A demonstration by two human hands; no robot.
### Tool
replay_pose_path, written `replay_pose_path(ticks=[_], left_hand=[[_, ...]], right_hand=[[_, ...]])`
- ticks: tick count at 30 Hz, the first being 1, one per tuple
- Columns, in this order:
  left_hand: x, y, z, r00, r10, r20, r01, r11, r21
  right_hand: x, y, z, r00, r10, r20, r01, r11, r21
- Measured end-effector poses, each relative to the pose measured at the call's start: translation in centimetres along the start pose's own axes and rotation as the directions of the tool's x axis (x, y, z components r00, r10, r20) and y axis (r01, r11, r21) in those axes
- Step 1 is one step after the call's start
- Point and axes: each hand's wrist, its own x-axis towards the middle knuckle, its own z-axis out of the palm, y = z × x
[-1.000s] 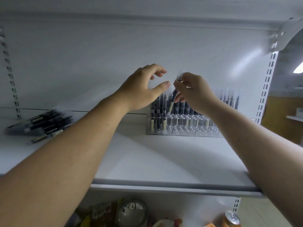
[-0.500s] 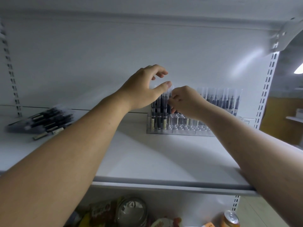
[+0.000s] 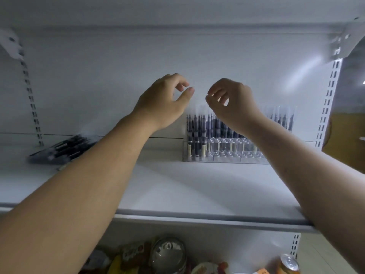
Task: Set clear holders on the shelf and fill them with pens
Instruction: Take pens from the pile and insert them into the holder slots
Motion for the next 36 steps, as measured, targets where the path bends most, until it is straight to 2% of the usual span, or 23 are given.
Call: replay_pose_path(ticks=[2,4,7,10,14,16,22,25,28,33,36], left_hand=[[-0.6,-0.8,-1.6,0.994,-0.109,-0.007,0.110,0.993,0.037],[-1.8,-2.5,-3.5,0.965,-0.256,0.062,0.248,0.962,0.117],[-4.8,-6.3,-6.4,0.850,-0.474,0.230,0.373,0.849,0.374],[-7.7,-9.3,-9.1,0.703,-0.625,0.339,0.380,0.733,0.564],[-10.4,-10.8,-11.5,0.606,-0.695,0.387,0.354,0.671,0.651],[-11.1,-10.9,-12.3,0.605,-0.691,0.395,0.300,0.657,0.691],[-11.9,-11.2,-12.6,0.673,-0.642,0.367,0.227,0.651,0.724],[-11.8,-10.5,-12.3,0.648,-0.668,0.367,0.254,0.643,0.722],[-11.4,-9.8,-11.7,0.623,-0.684,0.378,0.272,0.643,0.716],[-10.4,-10.5,-9.9,0.625,-0.710,0.324,0.331,0.617,0.714],[-10.0,-10.1,-9.2,0.615,-0.717,0.327,0.293,0.593,0.750]], right_hand=[[0.0,-1.6,0.5,0.994,-0.098,0.040,0.097,0.995,0.013],[0.2,-3.7,1.1,0.976,-0.193,0.105,0.192,0.981,0.026],[0.8,-7.2,2.7,0.931,-0.271,0.246,0.278,0.960,0.007],[1.8,-10.4,5.2,0.886,-0.288,0.365,0.320,0.947,-0.030],[3.5,-14.0,8.9,0.870,-0.248,0.426,0.286,0.958,-0.025],[4.1,-15.2,10.7,0.870,-0.221,0.441,0.259,0.966,-0.028],[3.0,-14.9,15.4,0.874,-0.182,0.450,0.213,0.977,-0.019],[2.1,-13.6,16.1,0.836,-0.167,0.523,0.227,0.973,-0.052],[2.2,-12.9,15.7,0.859,-0.134,0.494,0.151,0.988,0.006],[1.8,-12.1,15.3,0.871,-0.129,0.474,0.127,0.991,0.036],[1.8,-11.7,15.2,0.875,-0.108,0.472,0.085,0.994,0.070]])
